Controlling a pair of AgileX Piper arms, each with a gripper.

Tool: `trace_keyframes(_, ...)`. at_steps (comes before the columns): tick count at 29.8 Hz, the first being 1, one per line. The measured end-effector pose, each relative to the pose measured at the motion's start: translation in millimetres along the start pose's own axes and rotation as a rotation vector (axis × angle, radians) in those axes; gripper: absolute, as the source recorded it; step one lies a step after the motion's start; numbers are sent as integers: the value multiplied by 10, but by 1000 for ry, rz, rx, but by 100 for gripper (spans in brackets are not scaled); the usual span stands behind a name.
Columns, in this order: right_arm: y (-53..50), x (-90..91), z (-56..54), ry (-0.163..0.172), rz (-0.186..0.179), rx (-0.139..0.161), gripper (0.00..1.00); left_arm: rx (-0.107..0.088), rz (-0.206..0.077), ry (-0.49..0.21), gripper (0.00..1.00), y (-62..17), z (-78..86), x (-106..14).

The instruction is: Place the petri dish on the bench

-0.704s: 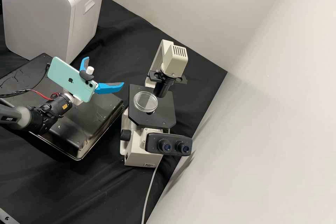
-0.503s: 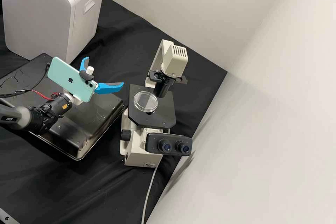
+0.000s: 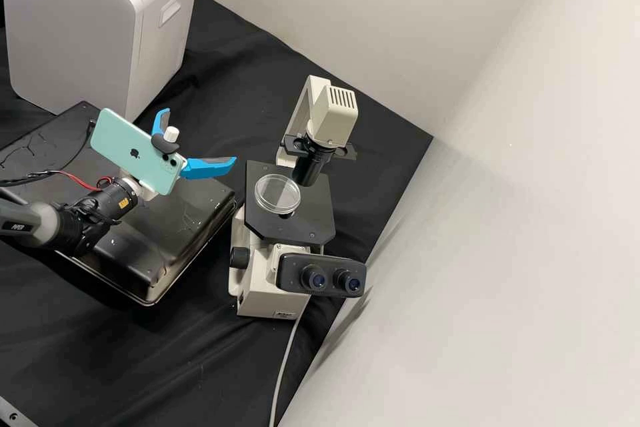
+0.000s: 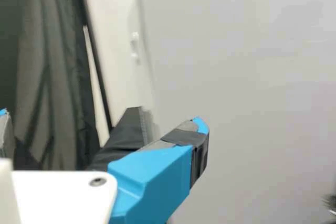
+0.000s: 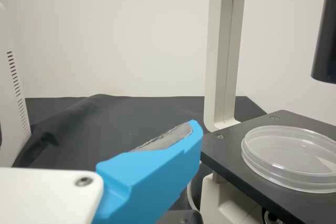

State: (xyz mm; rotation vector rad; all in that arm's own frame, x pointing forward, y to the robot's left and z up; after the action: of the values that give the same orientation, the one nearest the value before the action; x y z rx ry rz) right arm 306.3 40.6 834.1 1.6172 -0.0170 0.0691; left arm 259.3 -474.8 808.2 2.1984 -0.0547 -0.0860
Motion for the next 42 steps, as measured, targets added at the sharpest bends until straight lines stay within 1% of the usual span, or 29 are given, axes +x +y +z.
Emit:
trace_keyframes(4,0,0,0,0,0,0,100,-3,16,-78,100,1,176,-174)
trace_keyframes(5,0,0,0,0,0,0,100,-5,15,-95,100,-10,214,-217)
trace_keyframes(6,0,0,0,0,0,0,100,-7,28,-130,100,-13,282,-279)
trace_keyframes(7,0,0,0,0,0,0,100,-8,31,-143,100,-21,306,-307)
trace_keyframes(8,0,0,0,0,0,0,100,-8,42,-167,100,-30,344,-356)
trace_keyframes(9,0,0,0,0,0,0,100,-4,52,-189,100,-52,377,-414)
trace_keyframes(11,0,0,0,0,0,0,100,-5,53,-217,100,-104,410,-507)
trace_keyframes(12,0,0,0,0,0,0,100,-6,59,-233,100,-120,431,-544)
trace_keyframes(13,0,0,0,0,0,0,100,-7,59,-245,100,-140,446,-576)
trace_keyframes(14,0,0,0,0,0,0,100,-7,48,-263,100,-172,467,-629)
trace_keyframes(16,0,0,0,0,0,0,100,-6,32,-289,100,-209,493,-715)
trace_keyframes(20,0,0,0,0,0,0,100,-8,15,-349,100,-251,553,-875)
trace_keyframes(24,0,0,0,0,0,0,100,-10,-1,-401,100,-287,604,-986)
trace_keyframes(26,0,0,0,0,0,0,100,-13,2,-427,100,-281,639,-1016)
trace_keyframes(28,0,0,0,0,0,0,100,-16,11,-455,100,-264,675,-1050)
trace_keyframes(29,0,0,0,0,0,0,100,-11,18,-471,100,-256,694,-1071)
trace_keyframes(31,0,0,0,0,0,0,100,8,34,-508,100,-236,746,-1110)
trace_keyframes(33,0,0,0,0,0,0,100,25,46,-529,100,-227,779,-1136)
trace_keyframes(36,0,0,0,0,0,0,100,32,61,-550,100,-209,826,-1178)
trace_keyframes(38,0,0,0,0,0,0,100,29,73,-555,100,-193,853,-1208)
trace_keyframes(42,0,0,0,0,0,0,100,36,78,-571,100,-188,913,-1268)
